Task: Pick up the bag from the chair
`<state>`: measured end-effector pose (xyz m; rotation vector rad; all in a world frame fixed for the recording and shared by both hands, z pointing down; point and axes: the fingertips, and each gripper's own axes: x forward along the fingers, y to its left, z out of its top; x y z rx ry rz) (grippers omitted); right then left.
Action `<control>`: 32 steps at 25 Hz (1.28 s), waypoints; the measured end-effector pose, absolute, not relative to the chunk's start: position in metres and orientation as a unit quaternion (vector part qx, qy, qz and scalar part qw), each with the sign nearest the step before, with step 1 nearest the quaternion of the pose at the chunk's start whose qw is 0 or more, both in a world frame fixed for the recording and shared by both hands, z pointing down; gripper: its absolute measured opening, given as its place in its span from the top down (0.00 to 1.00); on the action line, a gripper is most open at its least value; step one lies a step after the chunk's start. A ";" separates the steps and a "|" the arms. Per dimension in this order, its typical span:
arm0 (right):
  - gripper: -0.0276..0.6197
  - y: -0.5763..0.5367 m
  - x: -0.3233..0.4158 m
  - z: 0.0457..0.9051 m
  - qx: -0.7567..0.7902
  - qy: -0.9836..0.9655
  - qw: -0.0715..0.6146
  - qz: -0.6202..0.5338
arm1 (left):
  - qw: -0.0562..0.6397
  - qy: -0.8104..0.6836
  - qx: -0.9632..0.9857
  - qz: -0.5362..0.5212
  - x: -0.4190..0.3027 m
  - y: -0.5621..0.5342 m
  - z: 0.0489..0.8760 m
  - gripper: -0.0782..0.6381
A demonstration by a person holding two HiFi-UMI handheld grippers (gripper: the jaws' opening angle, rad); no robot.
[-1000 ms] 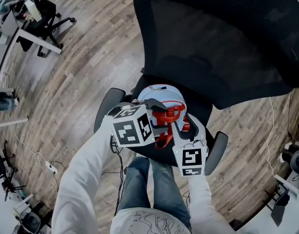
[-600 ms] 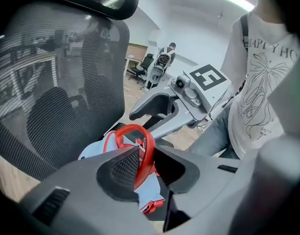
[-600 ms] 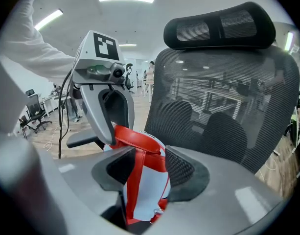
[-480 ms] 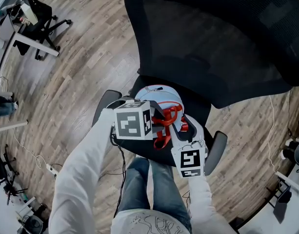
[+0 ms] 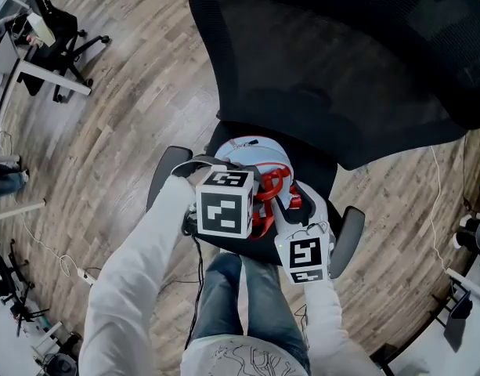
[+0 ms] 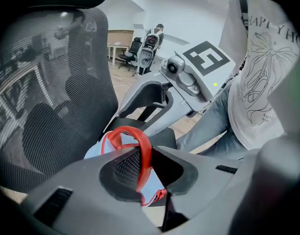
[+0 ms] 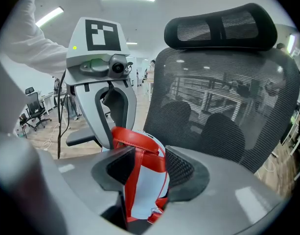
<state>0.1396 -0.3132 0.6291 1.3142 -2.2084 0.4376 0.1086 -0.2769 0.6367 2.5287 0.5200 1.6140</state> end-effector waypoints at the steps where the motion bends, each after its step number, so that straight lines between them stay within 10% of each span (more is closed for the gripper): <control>1: 0.65 -0.313 0.139 0.629 0.486 -0.817 0.264 0.162 | 0.048 0.176 0.827 0.533 0.109 -0.276 0.636 0.80; 32: 0.65 -0.252 0.159 0.559 0.548 -0.791 0.220 0.161 | 0.233 -0.063 0.901 0.359 0.107 -0.269 0.550 0.83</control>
